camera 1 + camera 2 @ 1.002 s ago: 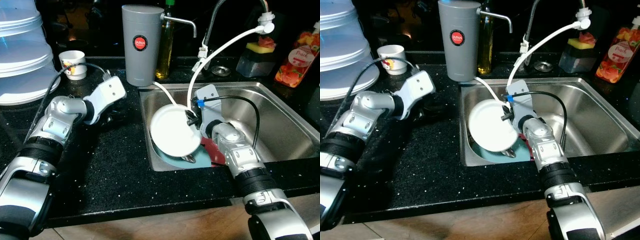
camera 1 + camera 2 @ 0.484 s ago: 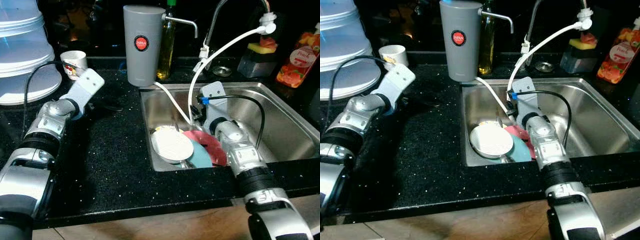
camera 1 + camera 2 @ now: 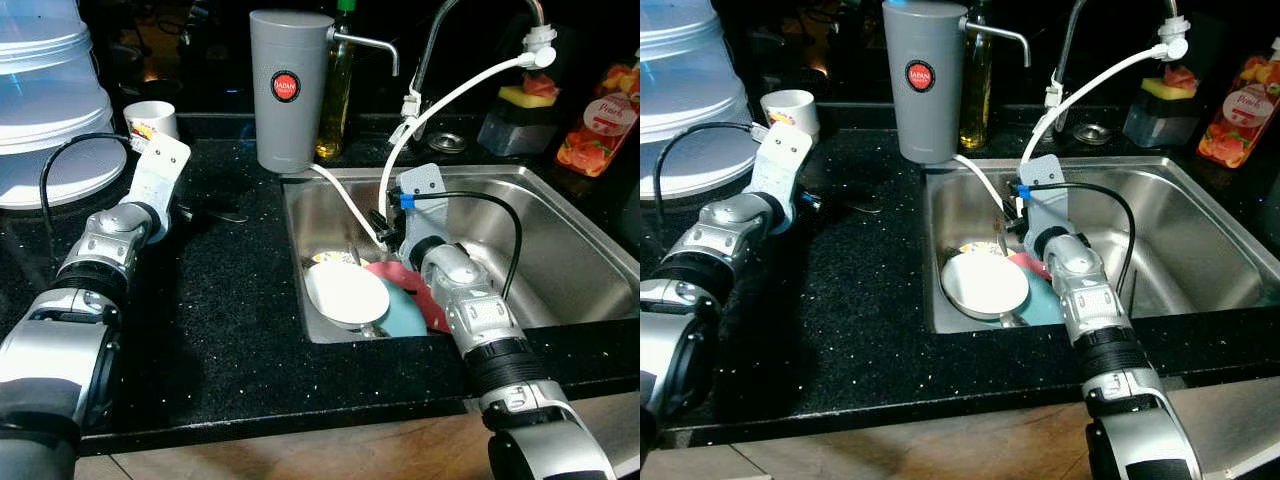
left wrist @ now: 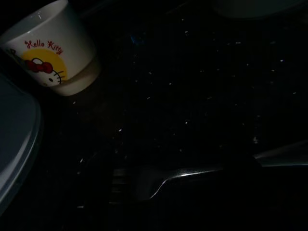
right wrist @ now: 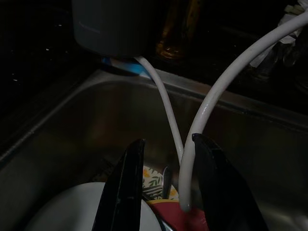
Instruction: Kitchen organization
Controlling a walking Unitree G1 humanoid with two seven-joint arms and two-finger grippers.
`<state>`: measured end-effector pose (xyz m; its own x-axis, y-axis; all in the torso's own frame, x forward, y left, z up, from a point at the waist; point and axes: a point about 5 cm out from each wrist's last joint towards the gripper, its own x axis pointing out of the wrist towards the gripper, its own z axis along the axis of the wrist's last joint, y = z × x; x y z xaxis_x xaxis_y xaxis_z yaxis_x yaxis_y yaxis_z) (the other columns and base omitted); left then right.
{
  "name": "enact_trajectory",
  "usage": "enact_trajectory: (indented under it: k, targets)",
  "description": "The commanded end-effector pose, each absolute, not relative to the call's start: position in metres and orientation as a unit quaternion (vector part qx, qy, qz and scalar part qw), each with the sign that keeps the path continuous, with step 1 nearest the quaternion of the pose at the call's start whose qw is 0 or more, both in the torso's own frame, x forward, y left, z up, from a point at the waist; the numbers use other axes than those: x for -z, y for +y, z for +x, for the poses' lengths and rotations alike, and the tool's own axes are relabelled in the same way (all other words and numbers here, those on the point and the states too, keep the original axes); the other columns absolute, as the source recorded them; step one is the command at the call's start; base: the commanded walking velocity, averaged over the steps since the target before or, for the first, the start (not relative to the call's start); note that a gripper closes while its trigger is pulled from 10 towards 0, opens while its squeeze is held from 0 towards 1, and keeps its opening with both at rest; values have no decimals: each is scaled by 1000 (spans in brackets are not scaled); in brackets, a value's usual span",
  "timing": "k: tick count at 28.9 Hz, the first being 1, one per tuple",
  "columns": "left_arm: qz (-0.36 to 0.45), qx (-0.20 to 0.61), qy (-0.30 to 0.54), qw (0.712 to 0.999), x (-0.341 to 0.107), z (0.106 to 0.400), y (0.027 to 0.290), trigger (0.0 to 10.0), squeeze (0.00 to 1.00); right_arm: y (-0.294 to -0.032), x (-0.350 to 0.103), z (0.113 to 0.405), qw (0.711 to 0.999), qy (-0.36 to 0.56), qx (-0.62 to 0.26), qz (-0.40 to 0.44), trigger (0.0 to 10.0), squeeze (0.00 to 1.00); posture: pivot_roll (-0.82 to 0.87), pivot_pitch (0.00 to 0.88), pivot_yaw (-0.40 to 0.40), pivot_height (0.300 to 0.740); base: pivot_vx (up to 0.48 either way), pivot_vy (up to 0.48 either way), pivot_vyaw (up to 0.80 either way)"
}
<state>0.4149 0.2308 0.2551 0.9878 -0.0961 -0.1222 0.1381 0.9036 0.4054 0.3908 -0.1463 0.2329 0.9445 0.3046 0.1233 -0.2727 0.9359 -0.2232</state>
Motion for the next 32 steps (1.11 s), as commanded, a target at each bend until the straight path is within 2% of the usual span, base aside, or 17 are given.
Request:
enact_trajectory:
  k: [1, 8, 9, 10, 14, 15, 16, 17, 18, 19, 20, 24, 26, 27, 28, 30, 32]
  targets:
    - [212, 72, 94, 970, -239, 413, 232, 10000, 0, -147, -231, 389, 981, -80, -149, -98, 10000, 0, 75, 112, -11, 740, 0, 0, 0]
    - [209, 127, 133, 960, -230, 411, 227, 9647, 0, -148, -231, 388, 980, -80, -153, -100, 10000, 0, 72, 109, -9, 740, 0, 0, 0]
    - [198, 172, 155, 952, -227, 410, 221, 9216, 0, -147, -232, 388, 979, -81, -155, -103, 10000, 0, 72, 107, -11, 740, 0, 0, 0]
    - [198, 201, 165, 945, -225, 409, 217, 10000, 0, -147, -232, 388, 979, -81, -156, -104, 10000, 0, 72, 107, -11, 740, 0, 0, 0]
    - [169, 301, 191, 919, -225, 403, 206, 10000, 0, -147, -234, 389, 978, -84, -157, -106, 10000, 0, 73, 101, -14, 740, 0, 0, 0]
    - [169, 301, 191, 919, -225, 403, 206, 10000, 0, -147, -234, 389, 978, -84, -157, -106, 10000, 0, 73, 101, -14, 740, 0, 0, 0]
    - [160, 341, 200, 905, -225, 401, 203, 8235, 0, -147, -235, 389, 978, -84, -157, -105, 10000, 0, 74, 99, -15, 740, 0, 0, 0]
    - [160, 341, 200, 905, -225, 401, 203, 8235, 0, -147, -235, 389, 978, -84, -157, -105, 10000, 0, 74, 99, -15, 740, 0, 0, 0]
    - [162, 381, 211, 886, -226, 397, 201, 5765, 0, -147, -236, 390, 978, -86, -158, -106, 10000, 0, 74, 99, -15, 740, 0, 0, 0]
    - [165, 405, 219, 872, -226, 395, 201, 5765, 0, -147, -236, 390, 978, -87, -158, -106, 10000, 0, 74, 99, -15, 740, 0, 0, 0]
    - [163, 423, 228, 861, -225, 393, 201, 0, 0, -147, -237, 390, 978, -88, -159, -106, 10000, 0, 75, 95, -17, 740, 0, 0, 0]
    - [139, 475, 238, 836, -229, 386, 203, 0, 0, -147, -240, 391, 977, -91, -160, -107, 10000, 0, 72, 95, -18, 740, 0, 0, 0]
    - [138, 487, 187, 842, -243, 388, 200, 0, 0, -148, -242, 391, 977, -95, -158, -105, 10000, 0, 71, 100, -21, 740, 0, 0, 0]
    - [140, 455, 151, 866, -252, 394, 199, 4510, 0, -149, -243, 391, 977, -96, -157, -104, 10000, 0, 73, 104, -26, 740, 0, 0, 0]
    - [139, 431, 129, 882, -258, 397, 198, 10000, 0, -150, -243, 392, 978, -96, -156, -103, 10000, 0, 73, 104, -26, 740, 0, 0, 0]
    - [170, 277, 53, 944, -277, 411, 207, 10000, 0, -150, -244, 392, 978, -97, -155, -101, 10000, 0, 74, 112, -32, 740, 0, 0, 0]
    - [209, 161, 7, 965, -291, 416, 217, 10000, 0, -149, -245, 393, 978, -100, -154, -99, 10000, 0, 71, 119, -32, 740, 0, 0, 0]
